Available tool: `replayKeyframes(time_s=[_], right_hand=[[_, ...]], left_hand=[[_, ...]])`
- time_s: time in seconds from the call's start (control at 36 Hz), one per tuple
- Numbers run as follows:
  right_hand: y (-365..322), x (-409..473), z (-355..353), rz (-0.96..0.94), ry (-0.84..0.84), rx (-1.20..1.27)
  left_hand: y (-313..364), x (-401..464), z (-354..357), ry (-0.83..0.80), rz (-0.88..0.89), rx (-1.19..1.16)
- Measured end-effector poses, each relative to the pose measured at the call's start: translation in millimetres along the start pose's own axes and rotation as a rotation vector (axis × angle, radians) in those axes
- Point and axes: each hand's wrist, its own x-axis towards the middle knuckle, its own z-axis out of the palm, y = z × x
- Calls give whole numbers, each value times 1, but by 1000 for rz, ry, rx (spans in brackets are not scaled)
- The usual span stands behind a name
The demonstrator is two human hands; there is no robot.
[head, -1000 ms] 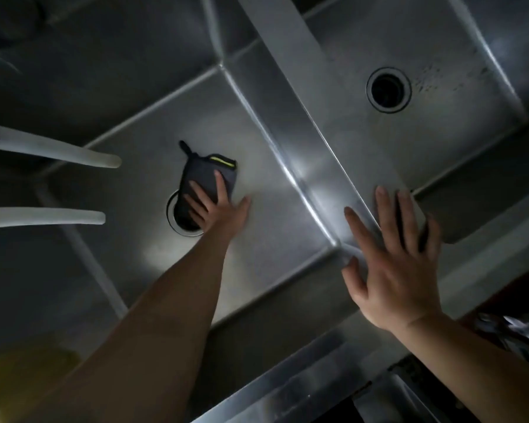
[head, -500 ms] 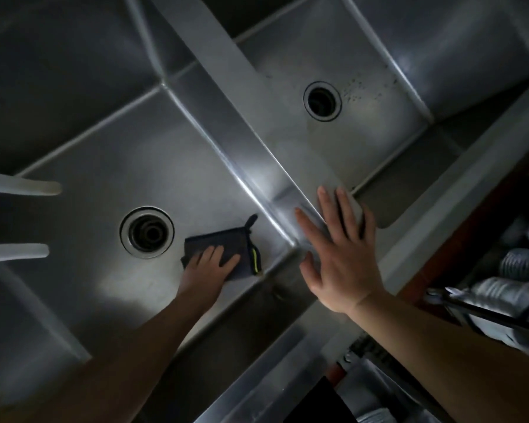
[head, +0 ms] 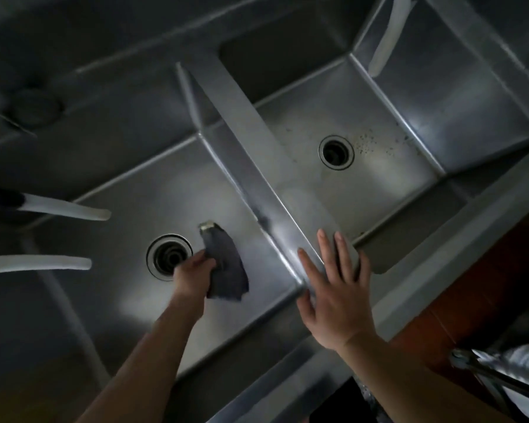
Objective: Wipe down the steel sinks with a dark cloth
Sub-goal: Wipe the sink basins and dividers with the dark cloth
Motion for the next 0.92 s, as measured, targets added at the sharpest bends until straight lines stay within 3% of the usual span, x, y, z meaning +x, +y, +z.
replayKeyframes(time_s=[0.08, 0.19, 0.28, 0.36, 0.47, 0.58, 0.67, 0.78, 0.92], right_hand=[[0, 5, -2, 3, -17, 27], [-1, 1, -1, -2, -26, 73], [-1, 2, -3, -16, -20, 136], [2, 4, -8, -49, -48, 193], [12, 2, -21, -97, -115, 402], [59, 13, -37, -208, -304, 827], [111, 36, -63, -54, -430, 1170], [169, 78, -87, 46, -357, 1092], [184, 128, -95, -42, -474, 936]], left_hand=[[64, -23, -2, 123, 289, -74], [157, -56, 17, 254, 784, 323], [222, -62, 57, 322, 959, 571], [254, -49, 96, 220, 894, 799], [241, -44, 137, 162, 762, 1120], [207, -60, 154, 231, 818, 1282], [172, -84, 157, 203, 834, 1293], [110, -132, 168, 111, 795, 1242], [53, -191, 186, 23, 741, 1183]])
